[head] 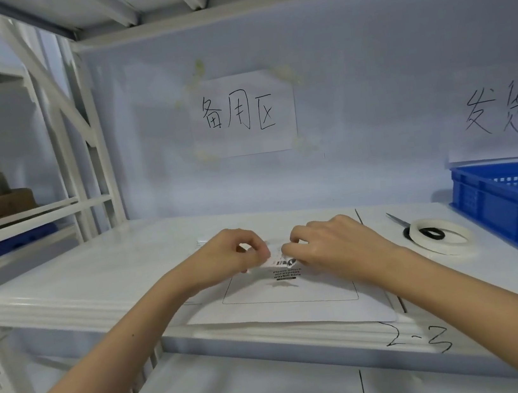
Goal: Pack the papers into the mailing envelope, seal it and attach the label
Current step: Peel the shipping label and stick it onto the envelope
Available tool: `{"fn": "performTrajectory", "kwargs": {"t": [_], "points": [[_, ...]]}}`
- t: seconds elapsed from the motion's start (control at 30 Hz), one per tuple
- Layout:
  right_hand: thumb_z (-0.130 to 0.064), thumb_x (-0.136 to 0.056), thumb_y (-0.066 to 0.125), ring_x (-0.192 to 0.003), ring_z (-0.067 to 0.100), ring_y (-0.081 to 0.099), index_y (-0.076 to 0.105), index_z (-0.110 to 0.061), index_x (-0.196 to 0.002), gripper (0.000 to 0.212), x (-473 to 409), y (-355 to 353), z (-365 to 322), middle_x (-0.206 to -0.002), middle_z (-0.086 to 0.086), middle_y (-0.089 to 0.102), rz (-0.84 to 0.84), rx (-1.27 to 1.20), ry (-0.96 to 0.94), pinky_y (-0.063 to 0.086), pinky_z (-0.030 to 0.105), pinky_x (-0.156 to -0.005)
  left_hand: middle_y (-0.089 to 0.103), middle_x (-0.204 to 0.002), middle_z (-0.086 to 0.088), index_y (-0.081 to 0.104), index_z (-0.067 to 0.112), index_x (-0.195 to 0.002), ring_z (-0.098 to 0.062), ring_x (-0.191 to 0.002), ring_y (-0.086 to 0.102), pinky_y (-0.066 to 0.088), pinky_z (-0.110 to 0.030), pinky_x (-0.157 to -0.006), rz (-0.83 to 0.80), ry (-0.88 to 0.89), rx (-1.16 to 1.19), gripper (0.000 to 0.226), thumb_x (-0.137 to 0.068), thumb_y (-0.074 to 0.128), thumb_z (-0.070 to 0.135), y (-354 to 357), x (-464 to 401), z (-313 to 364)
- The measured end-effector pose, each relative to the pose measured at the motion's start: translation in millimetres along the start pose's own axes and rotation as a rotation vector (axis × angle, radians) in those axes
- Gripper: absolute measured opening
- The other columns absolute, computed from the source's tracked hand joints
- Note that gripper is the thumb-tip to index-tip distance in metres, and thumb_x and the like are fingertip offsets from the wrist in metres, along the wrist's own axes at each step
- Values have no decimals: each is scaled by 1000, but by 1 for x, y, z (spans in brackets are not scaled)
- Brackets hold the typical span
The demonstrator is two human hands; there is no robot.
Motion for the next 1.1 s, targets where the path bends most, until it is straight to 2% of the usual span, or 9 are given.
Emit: {"fn": "performTrajectory", "kwargs": {"t": [0.1, 0.2, 0.33, 0.5, 0.6, 0.73, 0.9, 1.0, 1.1], "points": [[-16, -78, 68, -62, 22, 60, 60, -23, -93, 19, -1, 5, -3, -86, -2, 64, -32, -30, 13, 23, 26, -42, 72, -100, 6, 74, 19, -93, -16, -90, 66, 50, -26, -86, -13, 23, -117, 12, -89, 65, 12, -2, 5, -11], [-22, -89, 55, -75, 25, 62, 57, -22, -102, 14, -1, 10, -10, -97, 0, 63, -72, -76, -4, 31, 29, -45, 73, -98, 9, 74, 21, -93, -11, -89, 66, 53, -29, -88, -25, 14, -157, 12, -87, 65, 14, -3, 8, -19], [-26, -95, 48, -79, 26, 62, 57, -22, -106, 15, -1, 9, -15, -101, 1, 62, -85, -96, -19, 31, 30, -48, 73, -96, 11, 75, 22, -91, -8, -89, 66, 52, -24, -87, -8, 35, -182, 11, -85, 68, 15, -3, 8, -24], [-20, -97, 47, -81, 26, 61, 55, -23, -110, 16, -2, 10, -18, -103, 0, 61, -129, -104, -34, 29, 32, -49, 72, -96, 12, 74, 28, -91, -4, -89, 64, 52, -25, -88, -6, 31, -253, 10, -83, 71, 24, -3, 6, -33], [-14, -98, 42, -85, 26, 60, 52, -23, -114, 21, -2, 9, -19, -106, 0, 58, -147, -115, -41, 27, 33, -52, 70, -93, 13, 74, 30, -95, -3, -83, 61, 48, -19, -79, -20, 39, -316, 12, -84, 70, 27, -1, 8, -36], [-14, -98, 41, -87, 27, 59, 51, -23, -113, 20, -3, 7, -20, -107, -1, 58, -172, -125, -37, 28, 33, -52, 62, -94, 25, 71, 35, -108, 4, -82, 55, 38, -8, -73, -2, 23, -353, 21, -87, 67, 34, 0, 10, -38], [-19, -98, 43, -87, 25, 60, 52, -26, -111, 18, -6, 7, -19, -103, -4, 59, -184, -151, -24, 34, 33, -52, 56, -102, 21, 70, 31, -119, 6, -84, 52, 35, -4, -75, -57, 63, -428, 29, -92, 62, 34, 2, 10, -39], [-21, -98, 41, -97, 22, 59, 52, -33, -121, 28, -5, 5, -16, -109, -8, 60, -188, -213, 14, 41, 34, -59, 58, -119, 19, 73, 25, -117, 1, -100, 56, 38, -9, -87, -61, 79, -437, 28, -92, 61, 28, 4, 10, -38], [-21, -97, 38, -113, 15, 55, 52, -41, -132, 43, -2, 1, -9, -125, -14, 58, -254, -372, 120, 49, 37, -80, 61, -126, 19, 75, 23, -114, 2, -112, 57, 41, -12, -97, -55, 86, -438, 29, -90, 60, 22, 7, 10, -34]]}}
Point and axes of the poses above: each hand's wrist, its own x-axis away from the middle knuckle, its own y-axis out of the palm, z = x × y, the point moved 3 cm from there along -x, towards the middle knuckle
